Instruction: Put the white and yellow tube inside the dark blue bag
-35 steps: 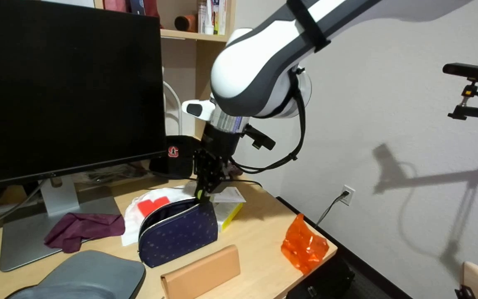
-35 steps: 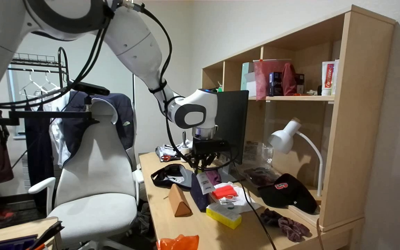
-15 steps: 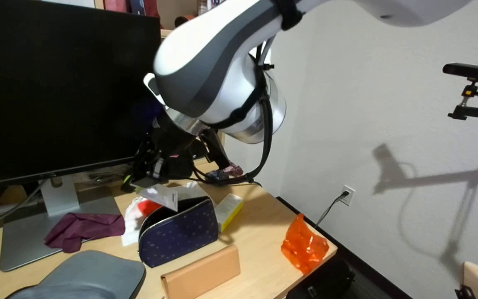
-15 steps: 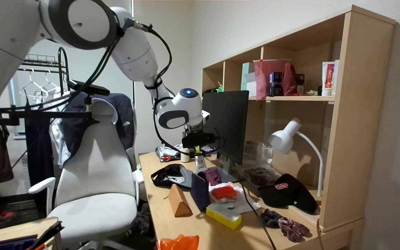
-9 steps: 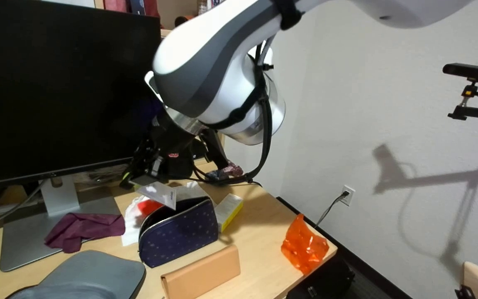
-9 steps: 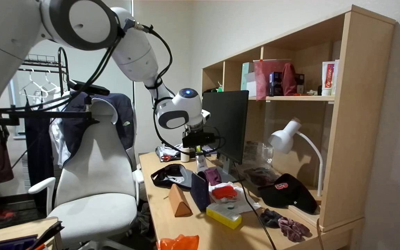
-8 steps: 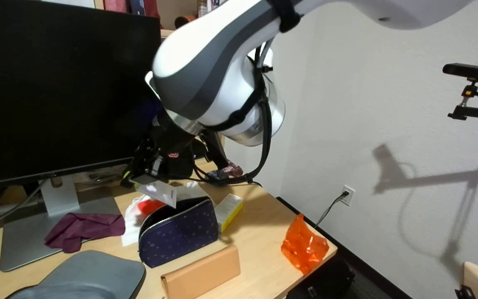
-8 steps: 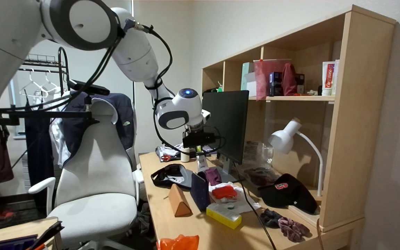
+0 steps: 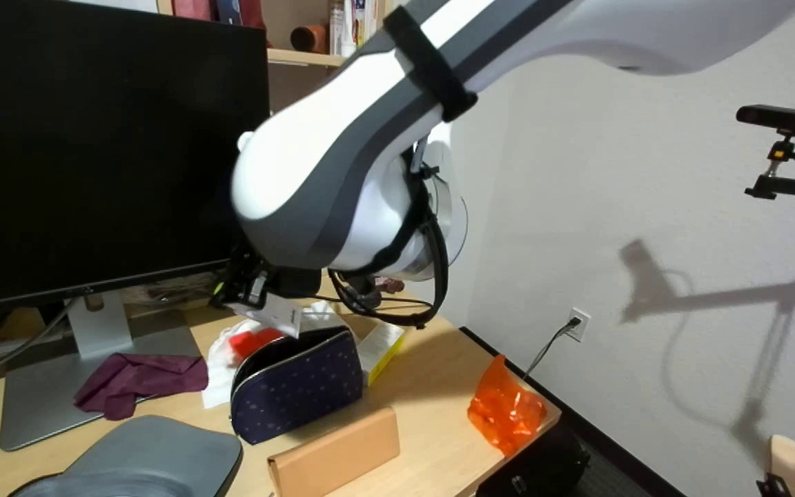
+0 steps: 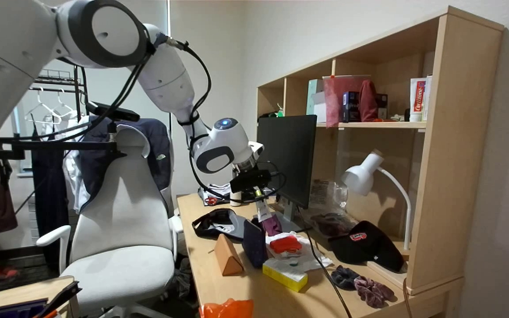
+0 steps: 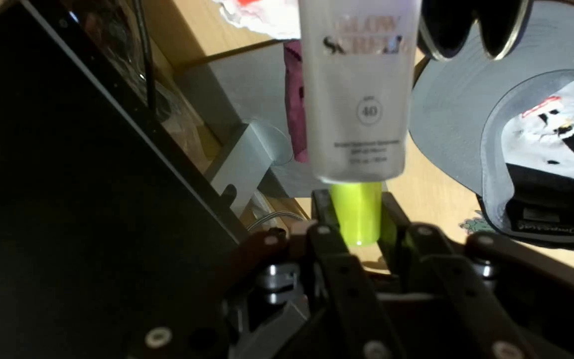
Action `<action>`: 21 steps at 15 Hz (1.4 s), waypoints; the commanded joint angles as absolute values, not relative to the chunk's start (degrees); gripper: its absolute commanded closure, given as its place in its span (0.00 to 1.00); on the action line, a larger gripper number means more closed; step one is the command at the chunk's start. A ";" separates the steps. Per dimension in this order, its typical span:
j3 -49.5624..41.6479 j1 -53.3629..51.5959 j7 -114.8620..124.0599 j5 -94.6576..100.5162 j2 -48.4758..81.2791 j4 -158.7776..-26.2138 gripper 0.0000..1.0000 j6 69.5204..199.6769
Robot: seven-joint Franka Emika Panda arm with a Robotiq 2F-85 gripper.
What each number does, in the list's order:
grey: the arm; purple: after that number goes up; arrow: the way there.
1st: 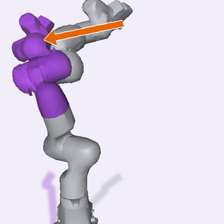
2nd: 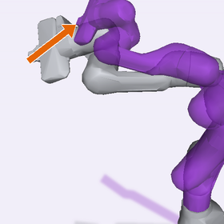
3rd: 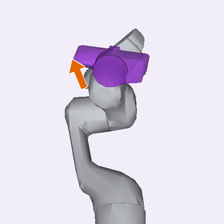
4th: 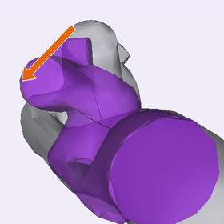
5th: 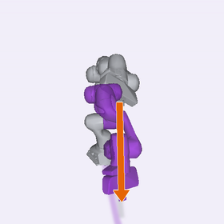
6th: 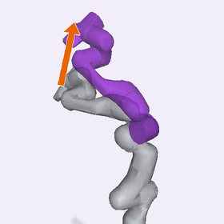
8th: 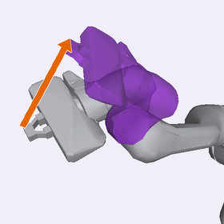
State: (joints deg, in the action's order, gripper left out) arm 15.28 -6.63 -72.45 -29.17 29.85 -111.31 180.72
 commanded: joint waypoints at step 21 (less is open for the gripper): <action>14.27 -2.81 -31.10 -0.87 21.18 -119.82 0.04 158.97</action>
